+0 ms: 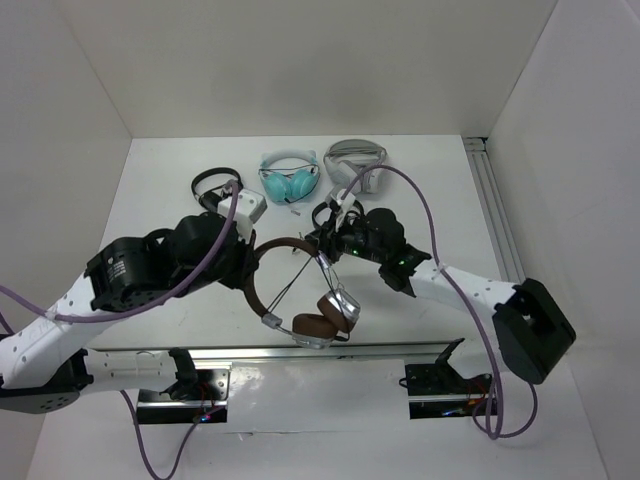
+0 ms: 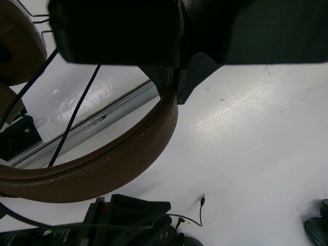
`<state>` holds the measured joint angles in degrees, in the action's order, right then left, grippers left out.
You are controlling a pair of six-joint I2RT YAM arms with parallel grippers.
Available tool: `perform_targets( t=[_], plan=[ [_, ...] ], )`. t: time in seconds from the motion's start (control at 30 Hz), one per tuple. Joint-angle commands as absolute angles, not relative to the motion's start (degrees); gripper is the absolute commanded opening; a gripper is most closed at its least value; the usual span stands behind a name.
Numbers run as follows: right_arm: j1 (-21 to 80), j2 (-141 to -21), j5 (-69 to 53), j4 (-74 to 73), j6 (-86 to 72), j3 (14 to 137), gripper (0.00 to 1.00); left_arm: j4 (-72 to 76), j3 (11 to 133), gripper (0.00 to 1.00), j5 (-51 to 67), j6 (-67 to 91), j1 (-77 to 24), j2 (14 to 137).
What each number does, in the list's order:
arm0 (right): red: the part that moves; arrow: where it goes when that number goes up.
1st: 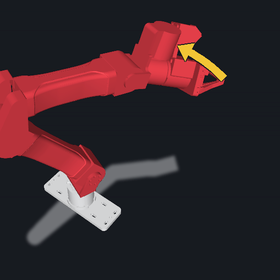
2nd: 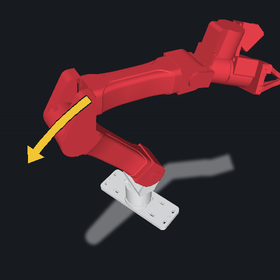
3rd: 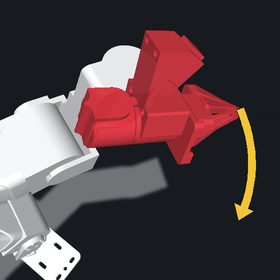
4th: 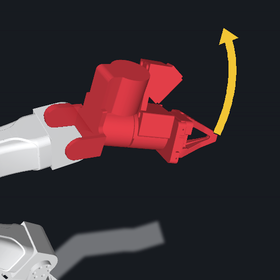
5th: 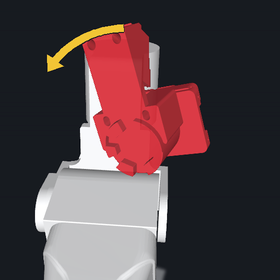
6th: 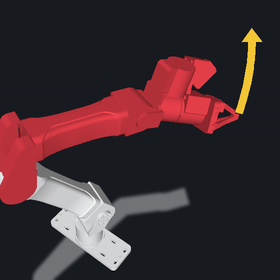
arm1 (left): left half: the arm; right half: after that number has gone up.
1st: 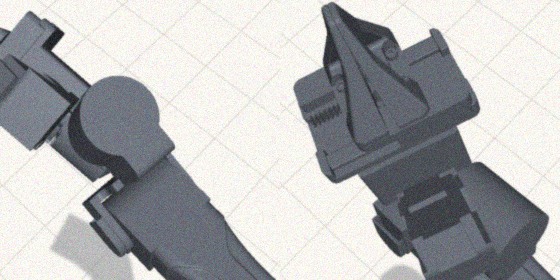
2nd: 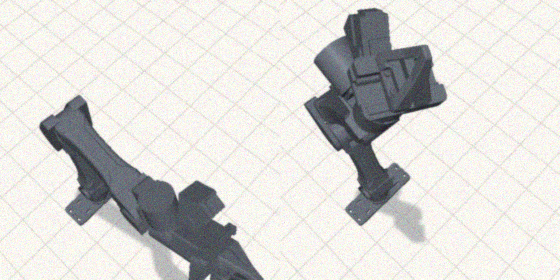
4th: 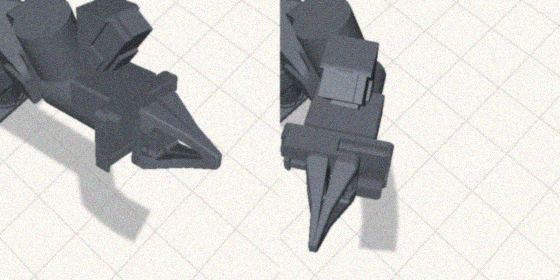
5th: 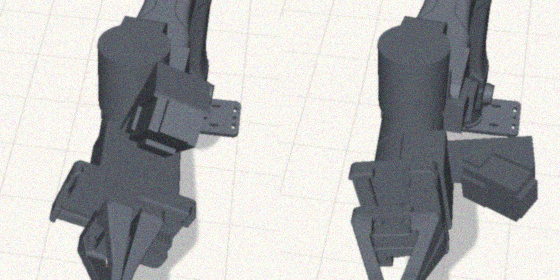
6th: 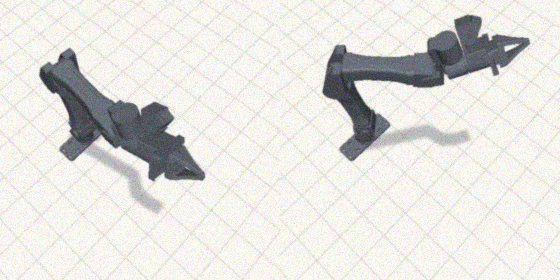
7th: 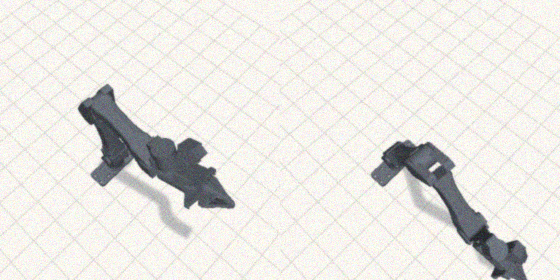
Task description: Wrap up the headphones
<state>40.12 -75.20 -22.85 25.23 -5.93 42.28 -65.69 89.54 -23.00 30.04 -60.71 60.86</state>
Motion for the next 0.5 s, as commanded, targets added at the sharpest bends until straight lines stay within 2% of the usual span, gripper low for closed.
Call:
perform_targets(
  t=[0.0, 0.13, 0.27, 0.47],
  plan=[
    [40.0, -79.1, -24.3, 37.4, -9.3, 41.1, 0.33, -64.7, 93.7, 0.0, -24.2, 33.0, -61.0, 61.9],
    [38.8, -84.5, -24.3, 41.2, -10.5, 41.1, 0.33, -67.1, 97.5, 0.0, -25.2, 33.6, -61.0, 63.0],
    [38.2, -87.0, -24.8, 44.3, -11.2, 39.8, 0.27, -68.8, 100.1, 0.0, -27.5, 35.8, -61.0, 63.0],
    [38.2, -88.7, -24.8, 48.7, -12.7, 38.6, 0.27, -68.8, 102.0, 0.0, -27.1, 37.2, -61.0, 63.5]
  ],
)
